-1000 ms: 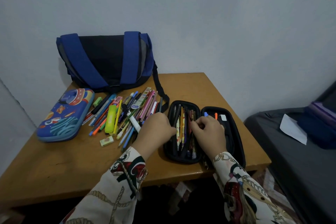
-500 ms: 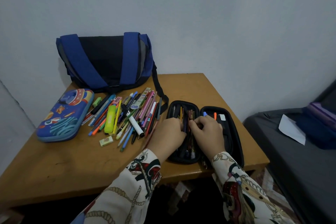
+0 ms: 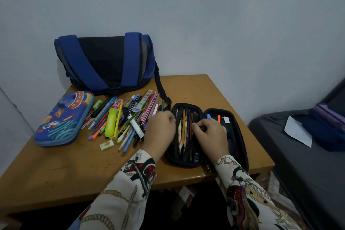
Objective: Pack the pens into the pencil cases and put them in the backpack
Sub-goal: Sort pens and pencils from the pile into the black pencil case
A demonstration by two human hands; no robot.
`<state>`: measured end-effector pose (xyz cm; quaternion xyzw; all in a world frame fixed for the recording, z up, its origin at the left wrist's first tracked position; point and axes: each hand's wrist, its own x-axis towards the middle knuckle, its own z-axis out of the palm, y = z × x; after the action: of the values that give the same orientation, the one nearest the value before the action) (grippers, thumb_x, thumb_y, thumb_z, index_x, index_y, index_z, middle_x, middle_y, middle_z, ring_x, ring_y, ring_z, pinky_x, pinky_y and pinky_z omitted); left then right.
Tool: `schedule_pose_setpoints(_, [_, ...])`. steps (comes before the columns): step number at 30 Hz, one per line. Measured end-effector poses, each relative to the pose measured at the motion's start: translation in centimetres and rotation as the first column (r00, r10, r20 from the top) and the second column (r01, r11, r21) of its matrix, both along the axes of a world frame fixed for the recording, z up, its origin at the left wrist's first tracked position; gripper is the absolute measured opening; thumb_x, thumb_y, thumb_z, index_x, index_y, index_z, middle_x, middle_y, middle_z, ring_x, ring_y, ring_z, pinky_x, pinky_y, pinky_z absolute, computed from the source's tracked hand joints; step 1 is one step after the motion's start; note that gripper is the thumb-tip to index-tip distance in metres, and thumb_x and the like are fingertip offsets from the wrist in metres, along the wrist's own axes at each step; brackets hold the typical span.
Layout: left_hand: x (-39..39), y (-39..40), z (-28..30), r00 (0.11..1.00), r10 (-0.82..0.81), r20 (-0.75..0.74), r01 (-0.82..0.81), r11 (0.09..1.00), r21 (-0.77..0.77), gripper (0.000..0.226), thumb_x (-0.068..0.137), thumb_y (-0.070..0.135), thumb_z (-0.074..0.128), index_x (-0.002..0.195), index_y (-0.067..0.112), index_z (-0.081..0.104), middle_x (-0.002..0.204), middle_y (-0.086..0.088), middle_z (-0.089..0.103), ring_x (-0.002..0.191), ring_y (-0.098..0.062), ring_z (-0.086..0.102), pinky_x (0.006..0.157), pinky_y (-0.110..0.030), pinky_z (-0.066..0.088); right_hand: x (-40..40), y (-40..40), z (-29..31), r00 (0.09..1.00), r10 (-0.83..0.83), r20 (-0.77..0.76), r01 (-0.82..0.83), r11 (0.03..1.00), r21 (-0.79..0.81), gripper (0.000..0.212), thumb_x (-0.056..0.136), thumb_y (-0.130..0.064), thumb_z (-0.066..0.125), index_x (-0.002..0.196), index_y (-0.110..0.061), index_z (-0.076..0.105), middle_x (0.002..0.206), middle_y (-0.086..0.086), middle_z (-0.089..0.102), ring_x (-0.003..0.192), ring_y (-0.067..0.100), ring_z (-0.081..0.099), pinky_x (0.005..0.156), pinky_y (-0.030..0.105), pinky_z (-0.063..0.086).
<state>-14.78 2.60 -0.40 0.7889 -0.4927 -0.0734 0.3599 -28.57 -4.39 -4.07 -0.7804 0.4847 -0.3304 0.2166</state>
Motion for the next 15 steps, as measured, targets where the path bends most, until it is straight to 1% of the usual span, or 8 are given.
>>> schedule_pose_setpoints(2, [1.3,-0.5,-0.1,0.992,0.071,0.100,-0.073,0.997,0.016,0.017,0.097,0.014,0.050,0.095,0.008,0.066,0.085,-0.005,0.064,0.078,-0.020,0.061,0.063,-0.030,0.046,0.0,0.0,0.0,1.000,0.002,0.008,-0.002,1.000,0.007,0.027,0.094,-0.032,0.059,0.070,-0.019,0.059,0.073,-0.007,0.052,0.079,0.010,0.050,0.087,0.030,0.026])
schedule_pose_setpoints(4, [2.2,-1.2,-0.6,0.975,0.099,0.201,-0.113,0.992,0.056,0.012,0.096,0.014,0.051,0.092,0.007,0.061,0.085,-0.005,0.060,0.082,-0.023,0.060,0.063,-0.028,0.040,0.0,0.0,0.0,1.000,0.003,0.012,-0.003,1.000,0.010,0.028,0.094,-0.031,0.059,0.067,-0.021,0.057,0.073,-0.007,0.052,0.078,0.010,0.050,0.087,0.030,0.027])
schedule_pose_setpoints(7, [2.6,-1.9,-1.0,0.962,0.085,0.260,-0.118,0.987,0.112,0.006,0.094,0.018,0.054,0.093,0.013,0.057,0.085,-0.005,0.057,0.085,-0.025,0.060,0.073,-0.032,0.045,-0.1,0.0,0.0,1.000,0.001,0.009,-0.002,1.000,0.013,0.030,0.094,-0.031,0.059,0.065,-0.023,0.054,0.072,-0.006,0.051,0.077,0.009,0.049,0.086,0.030,0.027])
schedule_pose_setpoints(10, [2.5,-2.2,-0.9,0.958,0.042,0.284,-0.098,0.977,0.187,0.011,0.096,0.013,0.051,0.095,0.008,0.061,0.093,-0.008,0.063,0.087,-0.024,0.062,0.067,-0.028,0.040,-0.1,0.0,0.0,1.000,-0.001,0.014,0.001,1.000,0.013,0.030,0.093,-0.031,0.059,0.066,-0.021,0.055,0.072,-0.006,0.052,0.077,0.009,0.050,0.086,0.030,0.027])
schedule_pose_setpoints(12, [2.3,-2.3,-1.0,0.961,0.043,0.274,-0.106,0.970,0.217,0.015,0.096,0.011,0.049,0.090,0.007,0.062,0.091,-0.009,0.063,0.084,-0.024,0.062,0.066,-0.028,0.043,-0.1,0.0,0.0,1.000,0.003,0.022,-0.003,1.000,0.018,0.030,0.093,-0.030,0.060,0.065,-0.022,0.054,0.072,-0.006,0.052,0.077,0.010,0.050,0.086,0.030,0.027])
schedule_pose_setpoints(14, [2.2,-2.3,-1.2,0.971,0.058,0.232,-0.110,0.970,0.219,0.019,0.096,0.009,0.047,0.080,0.010,0.057,0.086,-0.008,0.059,0.087,-0.026,0.062,0.074,-0.031,0.047,-0.1,0.0,0.0,1.000,0.004,0.027,-0.005,1.000,0.023,0.030,0.093,-0.030,0.060,0.065,-0.021,0.055,0.072,-0.005,0.052,0.078,0.010,0.051,0.085,0.030,0.026])
schedule_pose_setpoints(15, [2.3,-2.3,-1.2,0.975,0.065,0.212,-0.112,0.969,0.219,0.021,0.095,0.008,0.046,0.077,0.011,0.054,0.083,-0.007,0.055,0.087,-0.026,0.061,0.077,-0.031,0.047,-0.1,0.0,0.0,1.000,0.004,0.027,-0.005,1.000,0.023,0.030,0.093,-0.030,0.060,0.066,-0.020,0.056,0.072,-0.005,0.052,0.078,0.011,0.051,0.085,0.030,0.026])
